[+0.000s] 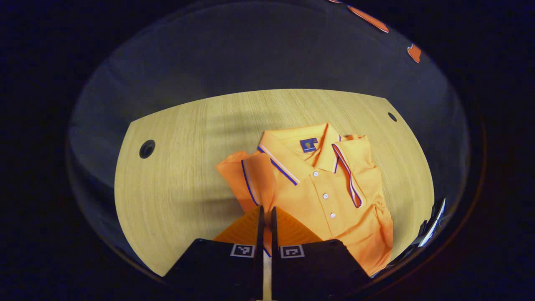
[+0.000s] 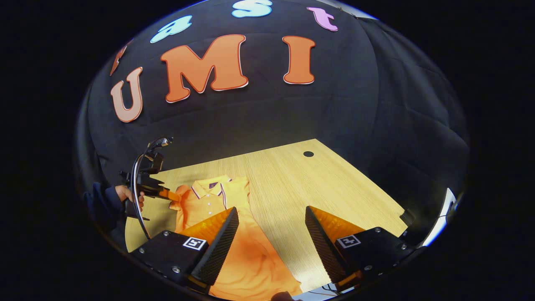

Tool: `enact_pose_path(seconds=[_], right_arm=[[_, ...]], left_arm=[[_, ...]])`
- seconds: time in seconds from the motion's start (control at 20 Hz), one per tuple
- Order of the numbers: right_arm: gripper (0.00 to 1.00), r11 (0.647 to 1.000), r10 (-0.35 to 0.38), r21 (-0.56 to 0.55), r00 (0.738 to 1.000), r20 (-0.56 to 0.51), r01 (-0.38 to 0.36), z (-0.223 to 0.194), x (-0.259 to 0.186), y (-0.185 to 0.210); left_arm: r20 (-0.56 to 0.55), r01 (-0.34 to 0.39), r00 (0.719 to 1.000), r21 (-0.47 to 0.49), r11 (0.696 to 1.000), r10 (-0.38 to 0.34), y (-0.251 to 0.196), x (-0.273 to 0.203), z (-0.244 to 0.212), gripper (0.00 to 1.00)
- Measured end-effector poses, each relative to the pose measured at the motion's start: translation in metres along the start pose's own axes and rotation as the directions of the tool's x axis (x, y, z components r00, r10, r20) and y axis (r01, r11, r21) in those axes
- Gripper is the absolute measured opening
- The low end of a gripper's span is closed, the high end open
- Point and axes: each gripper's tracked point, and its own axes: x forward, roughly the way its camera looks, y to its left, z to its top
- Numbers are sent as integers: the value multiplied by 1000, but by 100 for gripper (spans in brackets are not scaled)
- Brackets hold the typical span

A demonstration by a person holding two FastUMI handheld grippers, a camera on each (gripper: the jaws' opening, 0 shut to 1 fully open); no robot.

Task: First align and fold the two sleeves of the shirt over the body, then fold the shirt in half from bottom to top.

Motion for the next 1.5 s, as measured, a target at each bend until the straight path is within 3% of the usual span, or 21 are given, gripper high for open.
enact_pose_path(seconds=[0.15,0.25,0.3,0.4,0.6,0.65,0.7,0.8,0.9,1.2,1.5], right_arm=[[98,1000,-18,6,1000,-3,18,-2,-4,-4],[98,1000,-28,7,1000,-10,28,-6,-5,-4],[98,1000,-30,4,999,-13,31,-7,-6,-4],[98,999,-33,4,999,-19,33,-10,-8,-2],[98,1000,-9,-12,1000,-23,9,-13,-2,3],[98,1000,9,-18,1000,-20,-10,-12,-1,7],[98,999,27,-27,999,-17,-27,-11,1,8],[98,996,71,-57,997,-14,-72,-11,6,10],[98,988,120,-91,992,-29,-122,-12,11,11],[98,950,258,-166,964,-57,-264,-15,22,8],[98,901,359,-218,927,-110,-374,-37,24,8]], left_arm=[[2,114,994,-5,994,-114,-35,3,1,20],[11,159,987,4,987,-159,-47,1,-1,47],[22,147,989,15,989,-148,-44,1,-1,58],[27,126,992,31,992,-127,-39,-3,-5,92],[92,115,989,23,993,-116,-34,-28,-10,90],[118,108,987,16,994,-109,-32,-38,-10,95],[143,103,984,10,995,-103,-33,-46,-11,91],[190,98,977,-4,995,-96,-35,-68,-14,96],[231,85,970,-44,995,-73,-38,-88,-20,92],[318,25,948,-142,990,22,-45,-135,-59,93],[323,-38,940,-207,978,105,-50,-166,-116,96]])
